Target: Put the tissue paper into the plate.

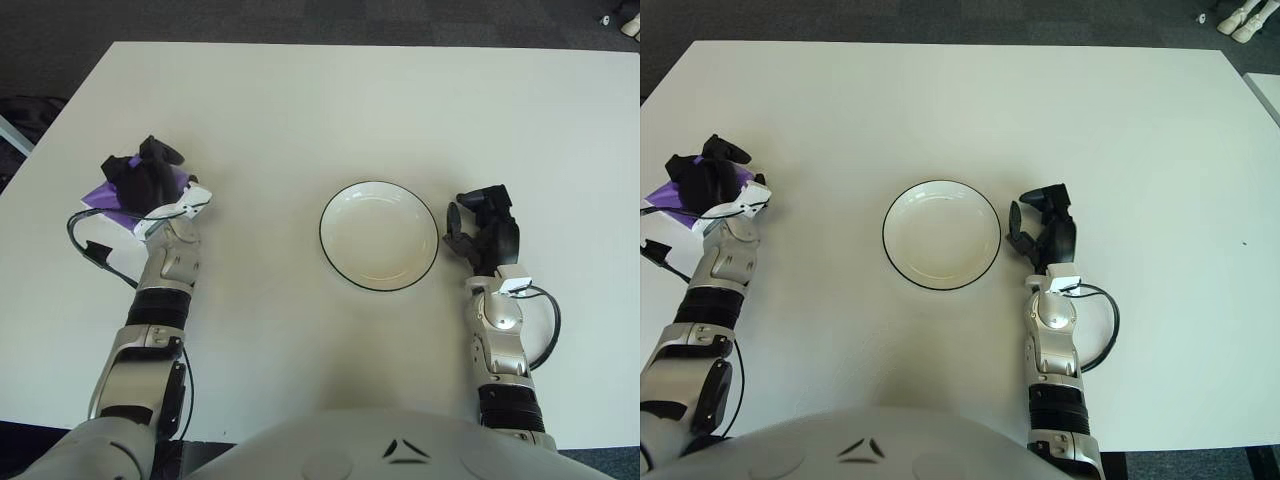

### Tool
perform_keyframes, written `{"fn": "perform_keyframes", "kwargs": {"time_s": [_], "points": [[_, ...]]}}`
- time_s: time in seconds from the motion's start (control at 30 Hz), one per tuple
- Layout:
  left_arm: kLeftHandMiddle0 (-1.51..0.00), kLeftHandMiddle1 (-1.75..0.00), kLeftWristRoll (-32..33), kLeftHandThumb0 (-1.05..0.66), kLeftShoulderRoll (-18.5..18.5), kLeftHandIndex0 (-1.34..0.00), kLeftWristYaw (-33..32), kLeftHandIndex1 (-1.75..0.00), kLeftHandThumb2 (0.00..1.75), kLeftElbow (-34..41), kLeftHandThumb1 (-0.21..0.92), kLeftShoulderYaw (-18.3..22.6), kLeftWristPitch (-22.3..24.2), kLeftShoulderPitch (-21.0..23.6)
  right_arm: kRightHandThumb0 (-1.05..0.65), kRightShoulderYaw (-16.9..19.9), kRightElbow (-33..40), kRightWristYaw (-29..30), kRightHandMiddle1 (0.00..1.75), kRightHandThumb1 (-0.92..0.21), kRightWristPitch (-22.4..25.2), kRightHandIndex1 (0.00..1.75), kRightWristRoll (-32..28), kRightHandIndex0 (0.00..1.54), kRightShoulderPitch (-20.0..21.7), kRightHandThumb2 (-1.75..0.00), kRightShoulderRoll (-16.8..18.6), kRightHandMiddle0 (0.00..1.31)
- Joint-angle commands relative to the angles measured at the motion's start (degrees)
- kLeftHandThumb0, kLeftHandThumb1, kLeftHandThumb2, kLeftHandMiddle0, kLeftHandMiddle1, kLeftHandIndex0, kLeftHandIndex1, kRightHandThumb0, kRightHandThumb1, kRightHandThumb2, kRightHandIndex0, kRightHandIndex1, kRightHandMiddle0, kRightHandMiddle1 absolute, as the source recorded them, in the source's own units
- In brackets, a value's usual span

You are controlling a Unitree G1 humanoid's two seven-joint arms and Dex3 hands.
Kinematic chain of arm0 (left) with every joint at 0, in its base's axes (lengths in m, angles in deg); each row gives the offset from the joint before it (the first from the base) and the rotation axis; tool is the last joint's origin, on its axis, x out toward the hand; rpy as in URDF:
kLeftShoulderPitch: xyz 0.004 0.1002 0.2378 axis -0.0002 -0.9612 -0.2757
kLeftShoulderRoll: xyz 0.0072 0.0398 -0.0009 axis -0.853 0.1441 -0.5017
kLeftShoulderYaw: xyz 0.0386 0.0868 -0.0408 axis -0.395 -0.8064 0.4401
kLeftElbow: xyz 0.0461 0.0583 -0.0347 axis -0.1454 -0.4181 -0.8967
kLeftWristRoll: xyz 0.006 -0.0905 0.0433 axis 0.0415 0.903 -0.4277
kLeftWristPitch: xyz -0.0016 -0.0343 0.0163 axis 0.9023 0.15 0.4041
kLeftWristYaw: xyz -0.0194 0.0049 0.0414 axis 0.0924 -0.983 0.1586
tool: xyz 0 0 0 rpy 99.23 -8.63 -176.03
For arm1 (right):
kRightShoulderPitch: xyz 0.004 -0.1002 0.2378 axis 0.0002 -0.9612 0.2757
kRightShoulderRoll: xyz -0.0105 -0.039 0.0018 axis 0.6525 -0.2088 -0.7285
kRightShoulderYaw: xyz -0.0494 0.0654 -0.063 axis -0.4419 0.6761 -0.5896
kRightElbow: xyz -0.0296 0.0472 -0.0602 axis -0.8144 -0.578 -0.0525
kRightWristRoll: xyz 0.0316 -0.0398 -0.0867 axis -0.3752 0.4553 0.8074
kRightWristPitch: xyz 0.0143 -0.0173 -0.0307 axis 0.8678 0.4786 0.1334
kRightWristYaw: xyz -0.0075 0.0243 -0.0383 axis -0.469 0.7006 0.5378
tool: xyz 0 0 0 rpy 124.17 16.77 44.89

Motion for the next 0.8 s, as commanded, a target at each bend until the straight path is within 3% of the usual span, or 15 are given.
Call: {"fn": "perform_keyframes", "kwargs": {"time_s": [0.0, 0.37, 0.63, 0.77], "points": [[-0.77, -1.7, 4.6, 0.0, 6.0, -0.58, 2.1, -1.75, 1.57, -6.9, 0.09, -2.5, -2.9, -6.6, -0.37, 0.5, -2.9, 0.3, 1.75, -0.76, 2.8, 1.24, -0.2, 0.66, -2.8, -0.76, 0.1, 0.29], [-0.81, -1.63, 6.6, 0.0, 5.7, -0.58, -1.8, -1.75, 1.55, -10.2, 0.08, -2.3, -16.0, -6.5, -0.37, 0.6, -2.9, -0.2, 1.75, -0.75, 2.9, 1.25, -0.9, 0.66, -2.6, -0.76, -0.1, 0.29], [-0.83, -1.6, 5.9, 0.0, 6.0, -0.58, -1.8, -1.75, 1.54, -4.6, 0.08, -3.4, -16.3, -6.9, -0.37, 0.6, -3.0, 0.0, 1.75, -0.75, 3.5, 1.25, -0.7, 0.67, -2.2, -0.77, 0.0, 0.29], [-0.84, -1.59, 4.4, 0.0, 5.3, -0.58, -4.0, -1.75, 1.55, -4.6, 0.07, -4.5, -19.1, -7.1, -0.37, 0.4, -2.7, 0.2, 1.75, -0.75, 4.1, 1.25, -0.4, 0.68, -2.1, -0.77, 0.1, 0.29]]}}
